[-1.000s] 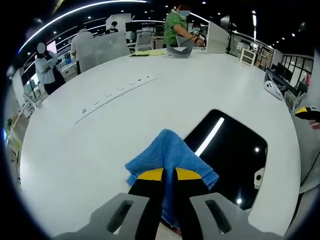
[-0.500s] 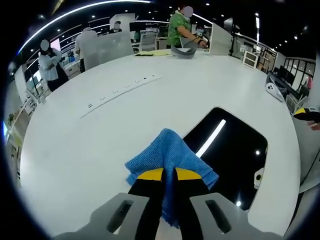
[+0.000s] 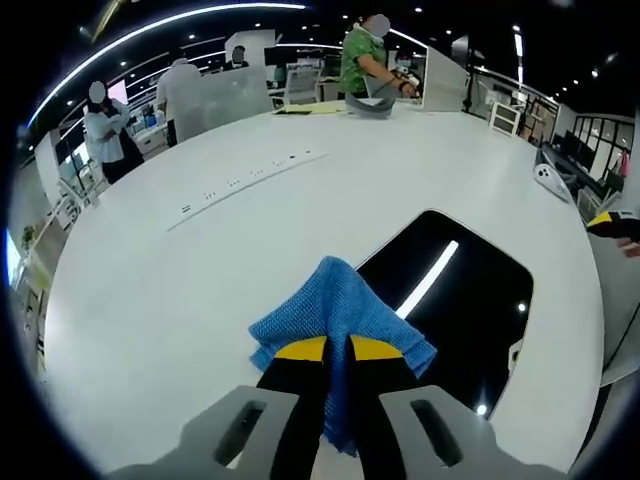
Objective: Wipe the mirror surface with the cleaning cloth until all visible marks leave the cleaned area.
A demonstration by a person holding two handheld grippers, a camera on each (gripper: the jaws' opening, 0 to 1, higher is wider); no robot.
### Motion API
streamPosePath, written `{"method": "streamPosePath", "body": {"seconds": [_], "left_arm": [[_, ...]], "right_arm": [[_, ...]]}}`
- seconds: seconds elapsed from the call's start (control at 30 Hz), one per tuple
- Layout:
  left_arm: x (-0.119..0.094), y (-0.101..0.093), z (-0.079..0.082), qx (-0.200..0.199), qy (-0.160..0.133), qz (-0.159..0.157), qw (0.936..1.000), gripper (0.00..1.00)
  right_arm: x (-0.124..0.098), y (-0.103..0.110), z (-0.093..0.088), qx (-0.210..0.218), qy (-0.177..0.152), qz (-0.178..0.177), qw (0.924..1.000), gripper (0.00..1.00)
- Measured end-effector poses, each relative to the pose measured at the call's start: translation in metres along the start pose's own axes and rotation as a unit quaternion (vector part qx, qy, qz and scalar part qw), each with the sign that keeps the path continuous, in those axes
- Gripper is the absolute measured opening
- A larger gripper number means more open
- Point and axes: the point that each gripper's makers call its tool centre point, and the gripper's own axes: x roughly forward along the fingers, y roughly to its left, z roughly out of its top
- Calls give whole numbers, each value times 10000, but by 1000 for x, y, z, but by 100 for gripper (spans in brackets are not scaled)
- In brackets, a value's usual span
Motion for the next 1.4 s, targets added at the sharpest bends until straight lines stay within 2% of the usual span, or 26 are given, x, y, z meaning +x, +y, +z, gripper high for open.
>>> {"method": "streamPosePath", "body": {"seconds": [0.53, 1.4], "left_arm": [[-4, -3, -6, -33, -80, -30, 10000, 5], [-9, -10, -16, -122, -161, -42, 9998, 5]], "right_arm": [[8, 1, 7, -37, -5, 55, 10000, 95], [13, -1, 7, -35, -3, 99, 9999, 95]]}}
